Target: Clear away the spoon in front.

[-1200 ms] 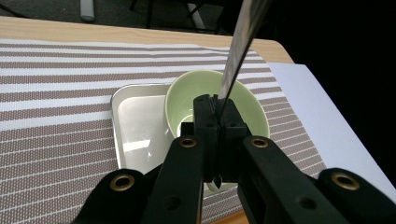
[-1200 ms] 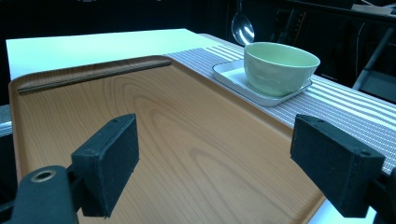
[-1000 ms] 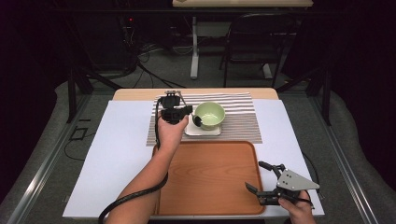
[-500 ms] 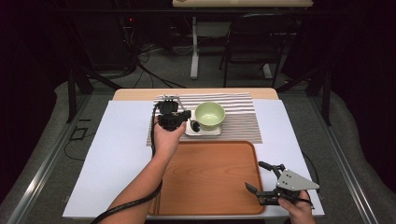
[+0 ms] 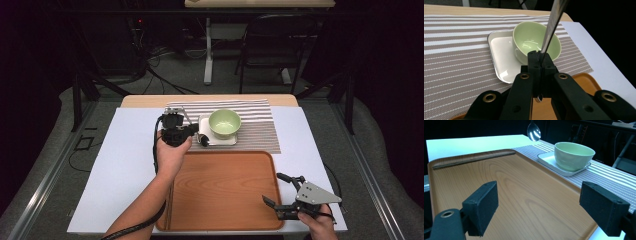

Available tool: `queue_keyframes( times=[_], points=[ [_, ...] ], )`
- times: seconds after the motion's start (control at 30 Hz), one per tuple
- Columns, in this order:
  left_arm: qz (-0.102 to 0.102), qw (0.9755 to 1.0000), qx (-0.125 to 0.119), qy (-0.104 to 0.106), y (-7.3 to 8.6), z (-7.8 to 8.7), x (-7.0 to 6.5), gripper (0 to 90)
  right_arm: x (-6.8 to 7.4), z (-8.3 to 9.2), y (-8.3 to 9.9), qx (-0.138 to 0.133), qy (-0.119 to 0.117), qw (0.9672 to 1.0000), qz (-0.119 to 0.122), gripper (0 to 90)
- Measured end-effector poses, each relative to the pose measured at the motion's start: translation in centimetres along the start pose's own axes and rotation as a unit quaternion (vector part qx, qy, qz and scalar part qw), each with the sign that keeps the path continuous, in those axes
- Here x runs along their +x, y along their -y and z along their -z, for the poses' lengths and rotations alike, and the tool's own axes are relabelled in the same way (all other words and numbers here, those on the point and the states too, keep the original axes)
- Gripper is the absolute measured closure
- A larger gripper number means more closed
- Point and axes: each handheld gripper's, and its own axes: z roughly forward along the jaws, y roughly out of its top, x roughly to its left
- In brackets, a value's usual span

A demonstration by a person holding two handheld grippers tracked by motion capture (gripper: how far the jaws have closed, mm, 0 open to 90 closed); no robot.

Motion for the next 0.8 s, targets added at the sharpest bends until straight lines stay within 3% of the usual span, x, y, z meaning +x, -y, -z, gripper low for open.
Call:
queue_keyframes(
  times=[0.57, 0.8],
  points=[
    [0.002, 1.0000, 0.004, 0.004, 1.8, 2.0, 0.7, 89.4, 0.0, 0.0, 0.0, 0.001, 0.001, 1.0000, 0.002, 14.9],
    [-0.006, 0.9999, 0.008, 0.005, 2.7, 3.2, 0.6, 89.4, 0.0, 0.0, 0.0, 0.001, 0.001, 1.0000, 0.002, 14.9]
  ],
)
